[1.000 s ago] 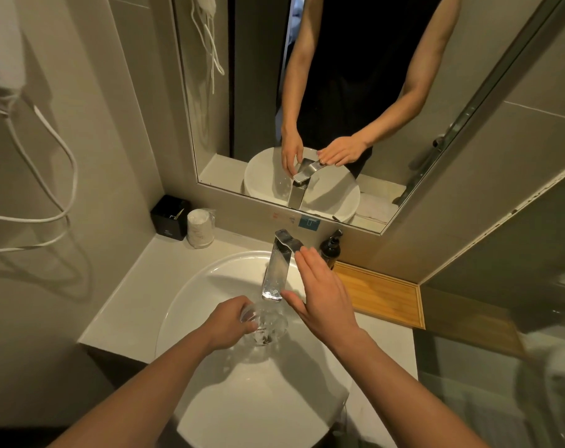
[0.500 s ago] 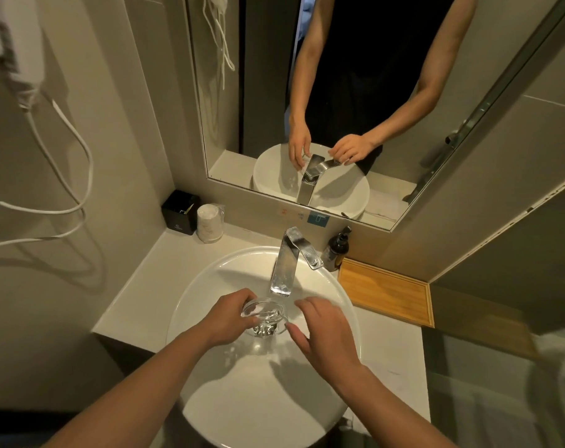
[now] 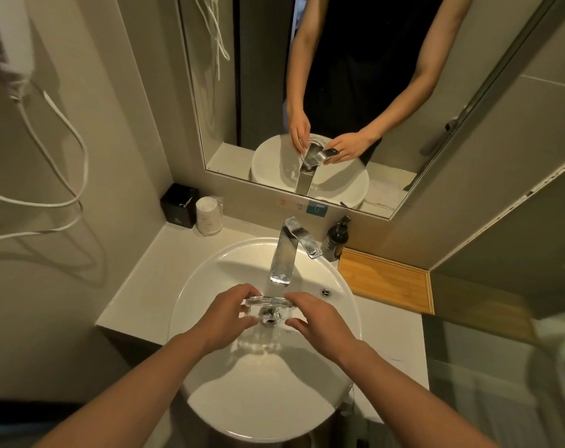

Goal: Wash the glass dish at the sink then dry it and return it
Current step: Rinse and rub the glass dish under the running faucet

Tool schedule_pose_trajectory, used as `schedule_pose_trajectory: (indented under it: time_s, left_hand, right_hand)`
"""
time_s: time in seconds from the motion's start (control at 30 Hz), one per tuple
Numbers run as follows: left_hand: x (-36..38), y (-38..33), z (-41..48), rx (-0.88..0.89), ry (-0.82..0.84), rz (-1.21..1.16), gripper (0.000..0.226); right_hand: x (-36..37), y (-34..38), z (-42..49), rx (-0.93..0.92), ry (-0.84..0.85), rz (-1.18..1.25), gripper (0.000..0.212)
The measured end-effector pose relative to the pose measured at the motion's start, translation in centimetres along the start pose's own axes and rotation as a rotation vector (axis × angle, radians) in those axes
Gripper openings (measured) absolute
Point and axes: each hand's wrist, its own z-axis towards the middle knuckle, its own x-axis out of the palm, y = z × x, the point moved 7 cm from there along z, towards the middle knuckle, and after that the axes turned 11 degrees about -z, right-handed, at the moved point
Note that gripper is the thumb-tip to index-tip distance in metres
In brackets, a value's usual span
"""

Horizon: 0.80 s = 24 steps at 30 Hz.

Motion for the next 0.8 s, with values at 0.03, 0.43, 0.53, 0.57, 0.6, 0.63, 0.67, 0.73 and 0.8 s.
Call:
schedule_pose_trajectory:
  time_s: [0.03, 0.43, 0.53, 0.57, 0.6, 0.63, 0.67, 0.73, 0.8]
  left_hand:
    - [0.0, -0.1, 0.0, 0.016, 0.003, 0.032, 0.04]
    - [0.6, -1.4, -0.2, 0.179, 0.008, 0.213, 0.033]
    - [0.8, -1.7, -0.2, 0.204, 0.009, 0.238, 0.032]
    - [0.8, -1.7, -0.2, 0.207, 0.01, 0.243, 0.032]
    - [0.8, -1.6, -0.2, 0.206, 0.01, 0.245, 0.033]
    - [0.9, -1.6, -0.1, 0.206, 0.011, 0.248, 0.033]
    - [0.9, -1.7, -0.1, 0.212, 0.01, 0.251, 0.034]
    - [1.1, -1.8, -0.1, 0.223, 0.009, 0.251, 0.033]
    - [1.1, -1.8, 0.0, 0.206, 0.009, 0.23, 0.032]
  right_hand:
    - [-0.1, 0.2, -0.1, -0.014, -0.012, -0.013, 0.048]
    - [-1.0, 1.0, -0.5, -0.119, -0.14, -0.153, 0.05]
    - [-1.0, 1.0, -0.7, -0.132, -0.156, -0.158, 0.052]
    - [-1.0, 1.0, -0.7, -0.132, -0.159, -0.16, 0.053]
    - [-1.0, 0.9, -0.8, -0.131, -0.163, -0.164, 0.054]
    - [-0.9, 0.7, -0.8, -0.13, -0.168, -0.166, 0.055]
    - [-0.7, 0.6, -0.8, -0.128, -0.17, -0.17, 0.055]
    - [-0.5, 0.3, -0.9, -0.127, -0.177, -0.182, 0.053]
    - [-0.3, -0.1, -0.9, -0.116, -0.169, -0.171, 0.05]
